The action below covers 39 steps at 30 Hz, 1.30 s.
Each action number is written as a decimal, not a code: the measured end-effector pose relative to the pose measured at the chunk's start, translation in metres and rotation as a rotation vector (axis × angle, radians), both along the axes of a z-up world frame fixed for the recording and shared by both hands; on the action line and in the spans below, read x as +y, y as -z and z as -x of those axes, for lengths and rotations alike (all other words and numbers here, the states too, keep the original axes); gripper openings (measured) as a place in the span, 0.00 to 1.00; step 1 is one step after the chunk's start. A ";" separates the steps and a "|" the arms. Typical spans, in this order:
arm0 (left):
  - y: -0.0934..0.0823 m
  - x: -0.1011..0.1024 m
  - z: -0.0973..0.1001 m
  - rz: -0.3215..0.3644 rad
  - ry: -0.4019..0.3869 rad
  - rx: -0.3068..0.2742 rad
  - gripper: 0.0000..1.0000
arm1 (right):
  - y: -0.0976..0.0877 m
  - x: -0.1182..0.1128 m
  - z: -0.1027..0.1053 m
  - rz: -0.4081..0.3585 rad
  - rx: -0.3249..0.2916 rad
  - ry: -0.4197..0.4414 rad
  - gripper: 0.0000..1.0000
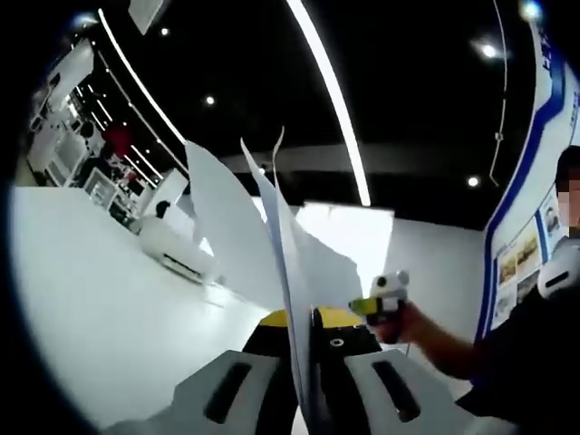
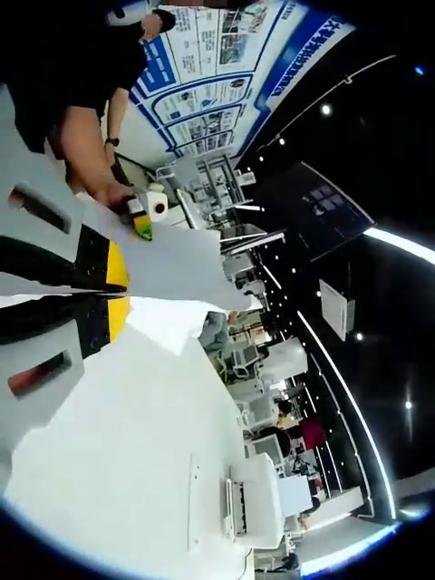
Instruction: Organize the stack of printing papers by aligning and flattening the scattered papers on the table
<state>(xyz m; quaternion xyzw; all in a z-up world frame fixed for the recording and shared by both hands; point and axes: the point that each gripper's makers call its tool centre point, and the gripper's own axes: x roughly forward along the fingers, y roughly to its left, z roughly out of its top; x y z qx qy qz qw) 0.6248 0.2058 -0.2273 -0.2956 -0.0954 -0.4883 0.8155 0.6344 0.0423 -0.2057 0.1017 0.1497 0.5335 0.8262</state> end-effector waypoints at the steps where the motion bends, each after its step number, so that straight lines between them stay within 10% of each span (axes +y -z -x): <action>1: 0.000 0.000 0.000 0.003 0.002 0.002 0.08 | 0.000 0.002 -0.001 -0.004 0.002 0.001 0.00; 39: -0.004 -0.001 0.003 0.037 0.019 0.020 0.12 | 0.013 0.072 0.014 -0.050 0.040 -0.042 0.00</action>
